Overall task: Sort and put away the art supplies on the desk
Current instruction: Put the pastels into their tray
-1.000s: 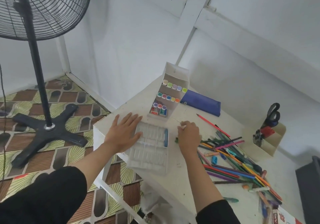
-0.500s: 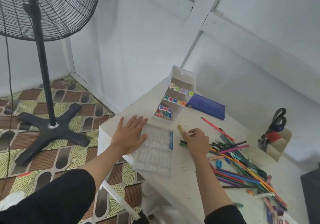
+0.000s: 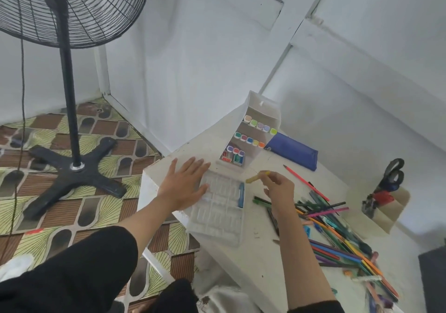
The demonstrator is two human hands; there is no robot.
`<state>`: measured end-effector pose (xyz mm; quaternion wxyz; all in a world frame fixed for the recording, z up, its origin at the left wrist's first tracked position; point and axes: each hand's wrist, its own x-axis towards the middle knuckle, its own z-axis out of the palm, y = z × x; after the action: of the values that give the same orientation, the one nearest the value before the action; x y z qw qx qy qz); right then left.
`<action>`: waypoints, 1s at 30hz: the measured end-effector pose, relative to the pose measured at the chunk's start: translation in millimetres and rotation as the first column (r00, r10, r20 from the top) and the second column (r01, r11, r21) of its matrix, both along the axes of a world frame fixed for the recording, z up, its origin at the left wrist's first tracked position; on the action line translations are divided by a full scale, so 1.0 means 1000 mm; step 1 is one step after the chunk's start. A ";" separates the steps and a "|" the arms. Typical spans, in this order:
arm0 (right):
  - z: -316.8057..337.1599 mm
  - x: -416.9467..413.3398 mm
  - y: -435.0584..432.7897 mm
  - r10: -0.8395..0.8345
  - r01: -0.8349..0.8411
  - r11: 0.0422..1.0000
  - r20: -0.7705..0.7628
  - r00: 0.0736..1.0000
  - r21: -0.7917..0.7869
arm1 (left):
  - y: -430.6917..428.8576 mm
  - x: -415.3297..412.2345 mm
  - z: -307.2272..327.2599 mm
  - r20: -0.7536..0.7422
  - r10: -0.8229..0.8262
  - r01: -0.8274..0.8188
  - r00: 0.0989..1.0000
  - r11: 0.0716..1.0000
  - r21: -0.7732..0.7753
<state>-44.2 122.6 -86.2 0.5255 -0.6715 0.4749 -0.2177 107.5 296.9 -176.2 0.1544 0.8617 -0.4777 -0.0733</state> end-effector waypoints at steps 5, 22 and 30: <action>-0.009 0.009 0.003 0.194 -0.218 0.973 -0.251 0.948 -0.074 | 0.001 0.001 0.000 0.014 -0.006 0.006 1.000 1.000 0.015; -0.052 0.015 0.031 0.019 -0.267 0.877 -0.527 0.850 -0.399 | 0.000 0.001 -0.001 0.020 -0.002 0.002 1.000 1.000 0.015; -0.042 -0.028 -0.002 -0.020 -0.215 0.836 -0.420 0.907 -0.504 | -0.001 0.001 -0.003 0.027 -0.004 0.004 1.000 1.000 0.008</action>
<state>-72.0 120.7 -128.1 0.2147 -0.8460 0.4576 -0.1695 108.4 296.0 -179.0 0.1444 0.8624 -0.4811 -0.0636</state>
